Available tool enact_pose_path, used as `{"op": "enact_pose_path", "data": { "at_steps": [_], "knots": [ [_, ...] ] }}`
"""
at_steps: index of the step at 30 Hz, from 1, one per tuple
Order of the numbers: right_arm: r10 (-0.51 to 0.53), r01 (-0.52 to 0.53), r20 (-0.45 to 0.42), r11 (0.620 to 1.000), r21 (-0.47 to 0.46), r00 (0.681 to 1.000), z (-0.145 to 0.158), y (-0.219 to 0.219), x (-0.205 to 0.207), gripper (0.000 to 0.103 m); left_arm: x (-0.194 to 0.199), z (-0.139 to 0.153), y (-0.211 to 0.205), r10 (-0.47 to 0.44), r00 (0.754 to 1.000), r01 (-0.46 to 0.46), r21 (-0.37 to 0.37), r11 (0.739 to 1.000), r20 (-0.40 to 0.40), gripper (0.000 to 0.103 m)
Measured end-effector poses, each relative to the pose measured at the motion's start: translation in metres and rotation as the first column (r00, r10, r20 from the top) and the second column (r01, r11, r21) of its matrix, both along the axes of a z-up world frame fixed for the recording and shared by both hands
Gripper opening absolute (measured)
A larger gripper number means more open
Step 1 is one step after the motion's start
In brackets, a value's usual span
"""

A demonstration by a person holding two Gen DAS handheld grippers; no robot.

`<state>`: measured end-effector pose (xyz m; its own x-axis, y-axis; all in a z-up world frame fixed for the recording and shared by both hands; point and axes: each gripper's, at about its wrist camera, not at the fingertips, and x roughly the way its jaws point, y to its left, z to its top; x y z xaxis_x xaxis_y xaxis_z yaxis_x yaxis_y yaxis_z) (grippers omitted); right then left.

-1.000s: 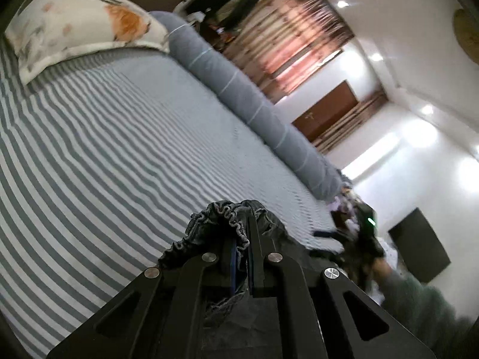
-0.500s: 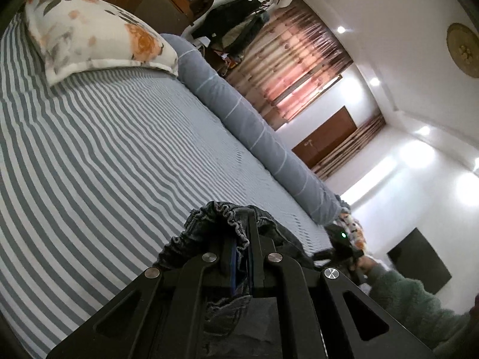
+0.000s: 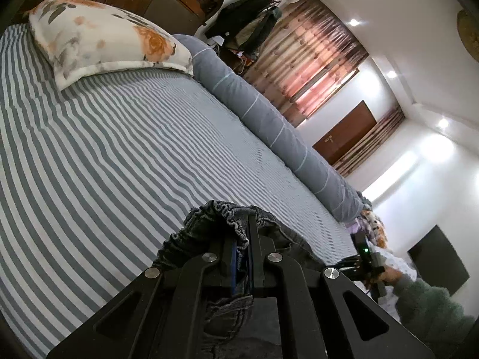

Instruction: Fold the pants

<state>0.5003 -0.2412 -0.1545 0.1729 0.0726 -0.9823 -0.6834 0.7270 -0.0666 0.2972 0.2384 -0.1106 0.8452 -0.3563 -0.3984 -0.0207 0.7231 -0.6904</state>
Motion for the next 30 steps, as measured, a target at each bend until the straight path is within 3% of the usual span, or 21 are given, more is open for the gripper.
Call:
{"op": "enact_pose_path", "data": {
  "at_steps": [5,9,11,15,17,20,24,30],
  "knots": [
    [-0.02,0.021,0.035,0.999,-0.029,0.999,-0.002,0.013,-0.006,0.008,0.001,0.0,-0.001,0.005,1.0,-0.005,0.025,1.0,-0.006,0.005],
    [-0.057,0.077,0.174,0.991,-0.109,0.983,0.001,0.029,-0.03,0.003,0.003,0.003,-0.005,0.016,0.999,-0.014,0.072,0.997,-0.029,0.005],
    [-0.069,0.121,0.276,0.977,-0.175,0.959,0.007,0.038,-0.05,0.001,0.004,0.008,-0.01,0.021,0.999,-0.016,0.119,0.993,-0.043,0.005],
    [-0.044,0.229,0.487,0.916,-0.328,0.872,0.027,0.052,-0.101,0.001,0.011,0.025,-0.021,0.006,0.999,0.006,0.237,0.972,-0.05,0.005],
    [-0.069,0.285,0.534,0.898,-0.334,0.842,0.04,0.053,-0.121,0.001,0.017,0.035,-0.026,-0.003,0.999,0.018,0.295,0.955,-0.05,0.005],
    [-0.109,0.353,0.579,0.876,-0.328,0.808,0.062,0.06,-0.152,0.001,0.021,0.043,-0.032,-0.016,0.998,0.036,0.344,0.938,-0.06,0.005],
    [-0.161,0.402,0.59,0.864,-0.302,0.791,0.079,0.058,-0.2,0.001,0.013,0.049,-0.03,-0.049,0.996,0.074,0.353,0.933,-0.079,0.005],
    [-0.251,0.465,0.58,0.848,-0.254,0.775,0.079,0.056,-0.277,0.001,-0.03,0.057,-0.027,-0.153,0.986,0.168,0.361,0.917,-0.071,0.005]
  ]
}}
